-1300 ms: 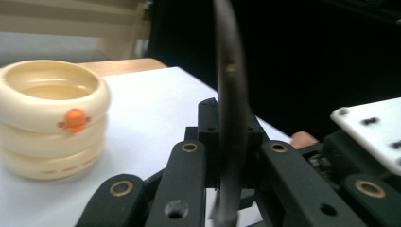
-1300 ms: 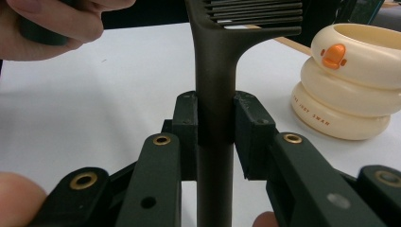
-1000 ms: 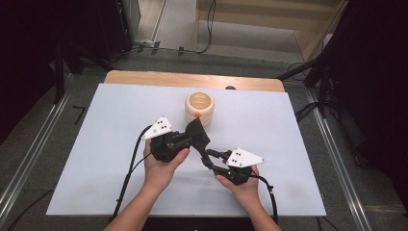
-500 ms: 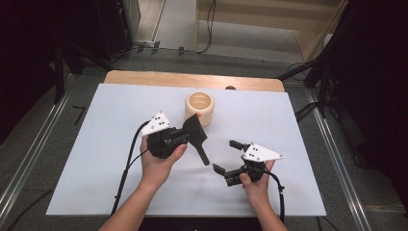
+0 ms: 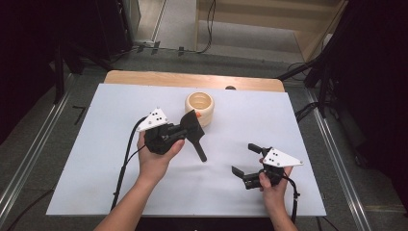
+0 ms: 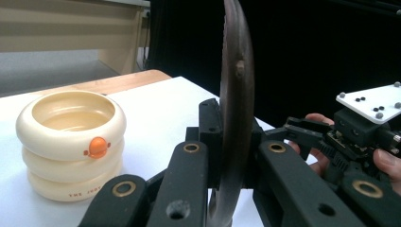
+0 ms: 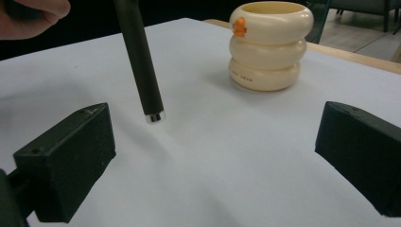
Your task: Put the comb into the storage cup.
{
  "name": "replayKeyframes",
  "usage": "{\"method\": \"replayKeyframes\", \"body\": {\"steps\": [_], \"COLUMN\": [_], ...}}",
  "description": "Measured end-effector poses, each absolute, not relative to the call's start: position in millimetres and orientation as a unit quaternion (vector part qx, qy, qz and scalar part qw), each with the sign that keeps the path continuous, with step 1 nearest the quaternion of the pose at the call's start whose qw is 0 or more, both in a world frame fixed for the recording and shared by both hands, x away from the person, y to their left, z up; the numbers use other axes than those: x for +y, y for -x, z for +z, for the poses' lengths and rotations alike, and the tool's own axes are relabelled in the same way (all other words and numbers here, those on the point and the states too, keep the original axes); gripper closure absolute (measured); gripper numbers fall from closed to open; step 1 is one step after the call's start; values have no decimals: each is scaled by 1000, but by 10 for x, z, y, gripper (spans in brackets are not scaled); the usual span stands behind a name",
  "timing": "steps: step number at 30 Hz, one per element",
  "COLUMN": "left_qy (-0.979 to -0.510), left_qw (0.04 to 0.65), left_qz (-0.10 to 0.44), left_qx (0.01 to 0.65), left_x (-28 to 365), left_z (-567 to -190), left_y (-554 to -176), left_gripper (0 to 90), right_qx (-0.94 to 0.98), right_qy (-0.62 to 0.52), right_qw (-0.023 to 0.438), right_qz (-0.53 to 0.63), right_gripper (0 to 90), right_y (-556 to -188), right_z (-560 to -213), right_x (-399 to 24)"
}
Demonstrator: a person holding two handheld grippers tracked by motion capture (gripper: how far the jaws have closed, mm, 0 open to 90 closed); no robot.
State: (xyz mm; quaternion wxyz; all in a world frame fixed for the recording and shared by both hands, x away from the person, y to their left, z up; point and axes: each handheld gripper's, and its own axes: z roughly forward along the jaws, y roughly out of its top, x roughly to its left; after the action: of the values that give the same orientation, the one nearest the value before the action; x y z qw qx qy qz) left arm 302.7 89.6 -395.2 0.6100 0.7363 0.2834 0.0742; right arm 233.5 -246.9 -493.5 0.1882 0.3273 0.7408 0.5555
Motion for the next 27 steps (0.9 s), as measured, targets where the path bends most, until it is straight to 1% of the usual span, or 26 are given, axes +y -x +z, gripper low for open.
{"method": "replayKeyframes", "body": {"steps": [13, 27], "left_qy": [-734, -734], "left_qw": [613, 611], "left_qz": [79, 89], "left_qx": [282, 283], "left_x": [917, 965], "left_z": [-3885, -3779], "left_y": [-3099, -3221], "left_gripper": [854, 854], "right_qx": [724, 719], "right_qy": [-359, -377], "right_qw": [218, 232], "right_qz": [547, 535], "right_gripper": [0, 0], "right_y": [-2220, -2111], "right_z": [-5004, -5061], "right_x": [-2824, -3055]}}
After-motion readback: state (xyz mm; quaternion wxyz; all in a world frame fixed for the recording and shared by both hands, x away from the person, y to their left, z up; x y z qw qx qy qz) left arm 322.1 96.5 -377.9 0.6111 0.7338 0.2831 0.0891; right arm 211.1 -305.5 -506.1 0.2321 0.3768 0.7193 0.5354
